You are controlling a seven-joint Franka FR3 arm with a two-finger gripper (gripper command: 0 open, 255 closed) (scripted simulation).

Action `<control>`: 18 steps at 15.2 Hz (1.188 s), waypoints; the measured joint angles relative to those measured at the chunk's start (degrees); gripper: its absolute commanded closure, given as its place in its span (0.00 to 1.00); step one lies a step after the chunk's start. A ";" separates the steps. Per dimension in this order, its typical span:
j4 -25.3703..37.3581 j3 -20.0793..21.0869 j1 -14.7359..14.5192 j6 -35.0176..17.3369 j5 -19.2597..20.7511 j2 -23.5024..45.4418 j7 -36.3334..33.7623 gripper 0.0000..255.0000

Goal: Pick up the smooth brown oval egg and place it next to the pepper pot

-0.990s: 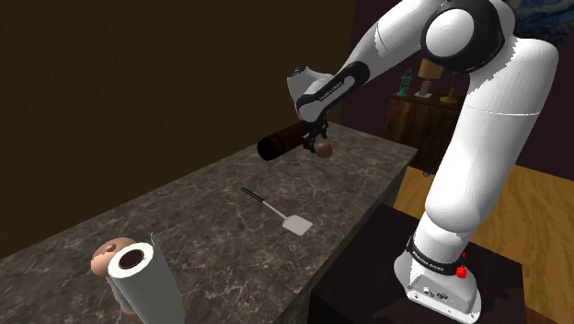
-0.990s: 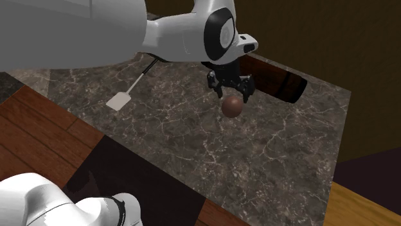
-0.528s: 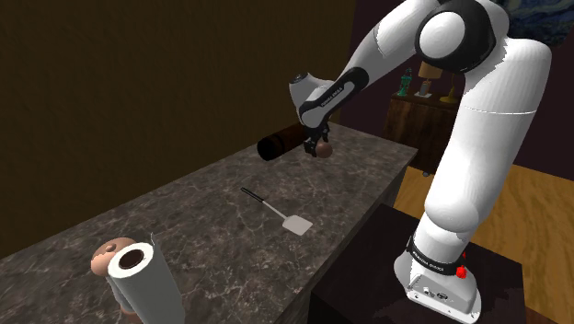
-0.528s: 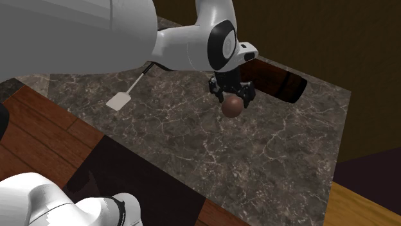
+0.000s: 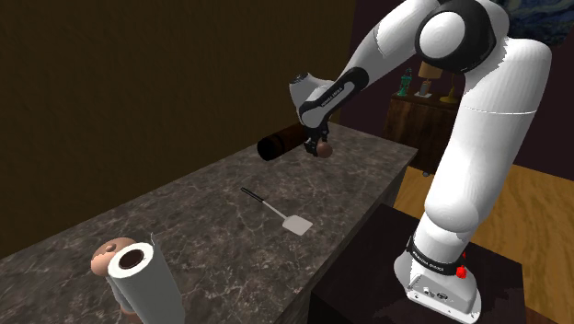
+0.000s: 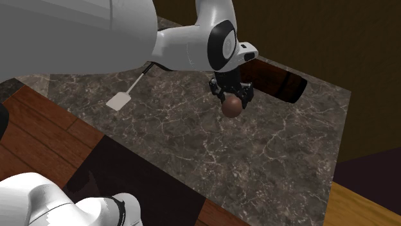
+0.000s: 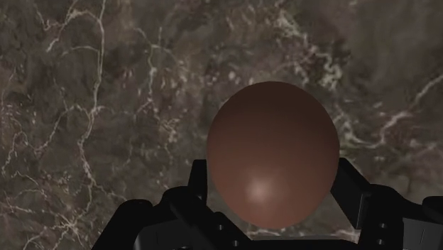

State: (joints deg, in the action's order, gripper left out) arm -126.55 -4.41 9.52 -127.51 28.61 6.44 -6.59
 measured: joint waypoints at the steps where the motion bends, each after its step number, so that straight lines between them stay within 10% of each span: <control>1: 0.00 0.00 0.00 0.00 0.00 0.00 0.00 1.00; 18: 2.48 0.34 -0.23 6.44 -1.88 -4.43 3.20 1.00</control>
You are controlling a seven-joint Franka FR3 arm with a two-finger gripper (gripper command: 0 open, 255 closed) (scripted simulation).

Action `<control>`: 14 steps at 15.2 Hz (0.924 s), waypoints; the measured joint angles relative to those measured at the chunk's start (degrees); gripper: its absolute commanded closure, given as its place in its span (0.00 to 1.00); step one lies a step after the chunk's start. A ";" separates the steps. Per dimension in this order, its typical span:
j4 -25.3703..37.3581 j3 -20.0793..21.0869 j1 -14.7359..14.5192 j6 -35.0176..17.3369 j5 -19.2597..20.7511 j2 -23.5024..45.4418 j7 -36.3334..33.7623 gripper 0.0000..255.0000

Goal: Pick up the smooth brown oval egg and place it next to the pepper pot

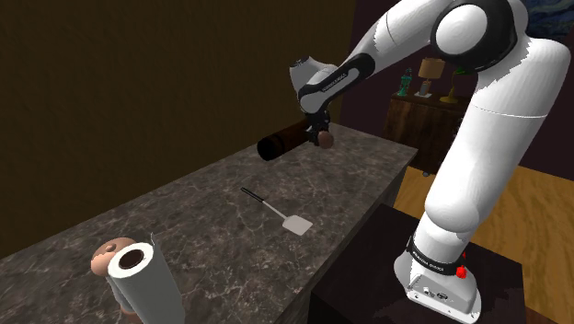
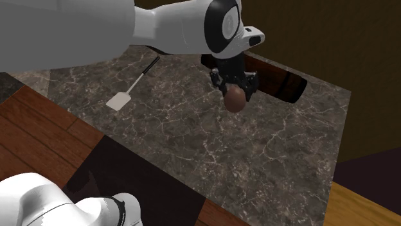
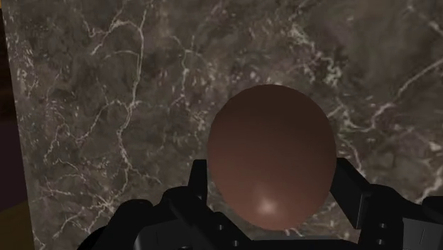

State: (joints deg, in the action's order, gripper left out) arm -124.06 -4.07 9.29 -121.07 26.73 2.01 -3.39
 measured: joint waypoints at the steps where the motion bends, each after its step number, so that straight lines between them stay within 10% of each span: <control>1: 0.39 0.05 -0.05 0.74 -0.19 -0.39 0.30 1.00; 14: 5.88 0.47 -0.46 9.54 -1.99 -4.27 3.96 1.00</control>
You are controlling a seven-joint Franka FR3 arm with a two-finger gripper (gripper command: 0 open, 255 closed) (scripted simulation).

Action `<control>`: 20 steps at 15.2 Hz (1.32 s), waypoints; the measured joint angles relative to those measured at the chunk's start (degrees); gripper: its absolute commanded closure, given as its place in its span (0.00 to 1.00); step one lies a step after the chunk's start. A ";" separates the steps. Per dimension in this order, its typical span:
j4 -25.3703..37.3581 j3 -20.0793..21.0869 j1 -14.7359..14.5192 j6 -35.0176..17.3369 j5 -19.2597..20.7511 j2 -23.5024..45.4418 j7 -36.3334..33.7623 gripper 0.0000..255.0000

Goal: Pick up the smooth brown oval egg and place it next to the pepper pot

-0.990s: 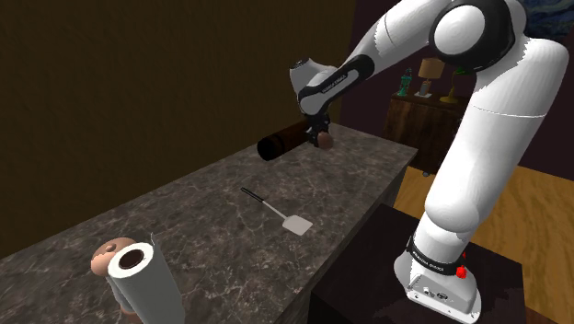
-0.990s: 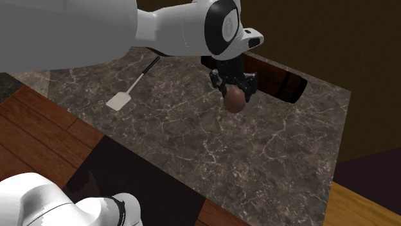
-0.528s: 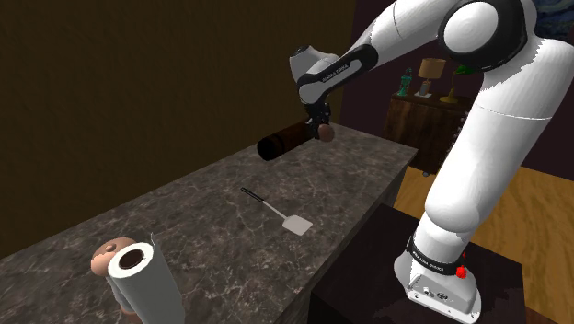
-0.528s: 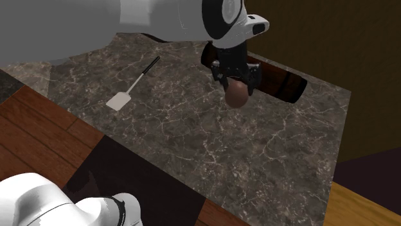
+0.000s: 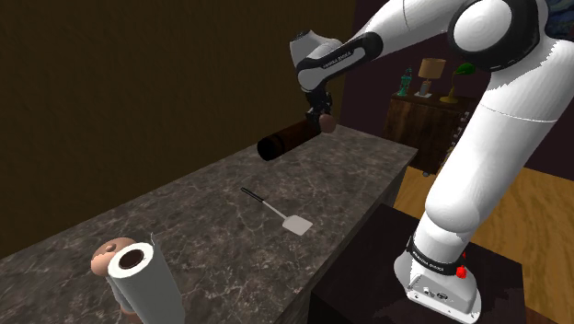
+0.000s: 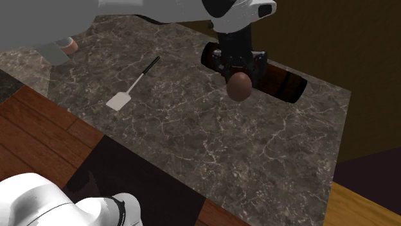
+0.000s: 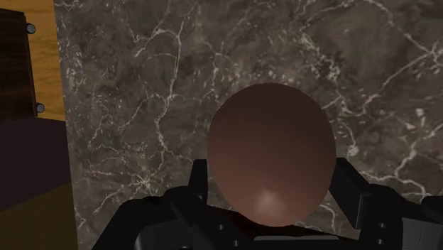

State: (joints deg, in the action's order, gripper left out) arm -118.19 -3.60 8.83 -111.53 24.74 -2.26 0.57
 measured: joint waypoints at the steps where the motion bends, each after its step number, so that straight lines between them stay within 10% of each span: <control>1: 0.68 -0.04 0.04 0.63 -0.10 -0.04 0.38 1.00; 20: 12.79 0.52 -0.44 13.96 -1.57 -2.05 5.32 1.00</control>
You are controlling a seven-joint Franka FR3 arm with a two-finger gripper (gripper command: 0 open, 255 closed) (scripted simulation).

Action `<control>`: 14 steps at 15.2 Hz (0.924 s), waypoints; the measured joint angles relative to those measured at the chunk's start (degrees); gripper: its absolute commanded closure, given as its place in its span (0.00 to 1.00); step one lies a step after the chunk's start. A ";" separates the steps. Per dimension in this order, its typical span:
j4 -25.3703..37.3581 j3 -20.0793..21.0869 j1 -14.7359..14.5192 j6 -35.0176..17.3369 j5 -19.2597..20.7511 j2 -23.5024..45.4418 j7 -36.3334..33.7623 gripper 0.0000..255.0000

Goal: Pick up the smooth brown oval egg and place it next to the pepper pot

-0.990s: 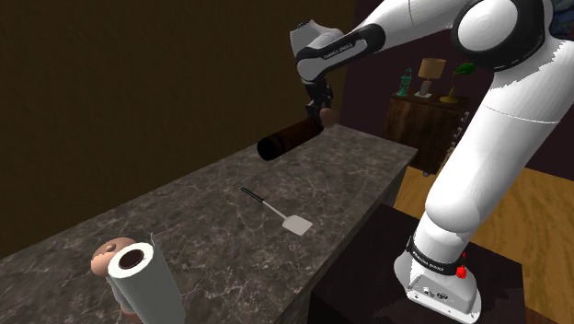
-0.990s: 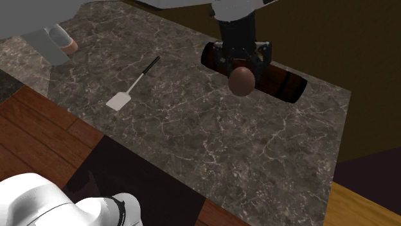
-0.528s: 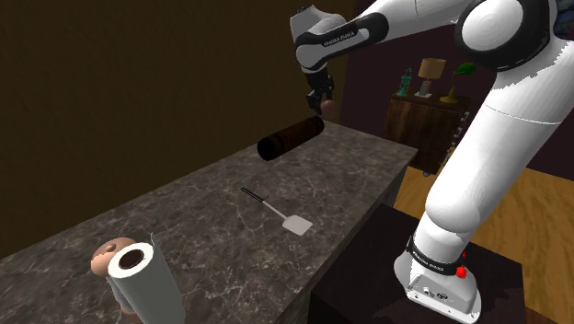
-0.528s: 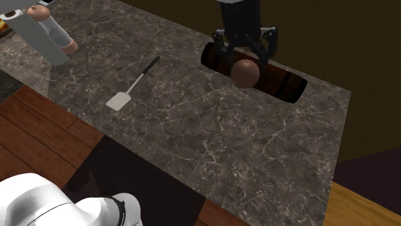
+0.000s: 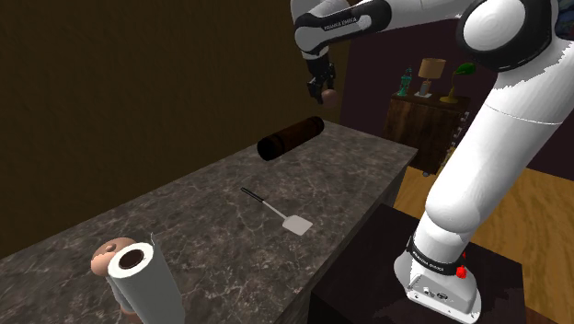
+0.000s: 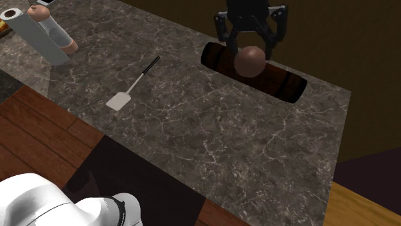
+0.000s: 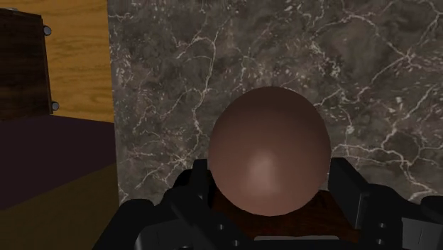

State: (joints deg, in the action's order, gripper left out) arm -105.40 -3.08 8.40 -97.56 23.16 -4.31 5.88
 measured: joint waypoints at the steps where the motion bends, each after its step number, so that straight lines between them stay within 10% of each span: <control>1: 0.61 0.04 -0.03 0.70 -0.04 -0.12 0.22 1.00; 14: -1.23 6.07 -4.82 8.23 -1.97 -5.82 -7.99 1.00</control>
State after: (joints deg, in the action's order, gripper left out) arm -106.63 2.99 3.58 -89.33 21.20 -10.13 -2.10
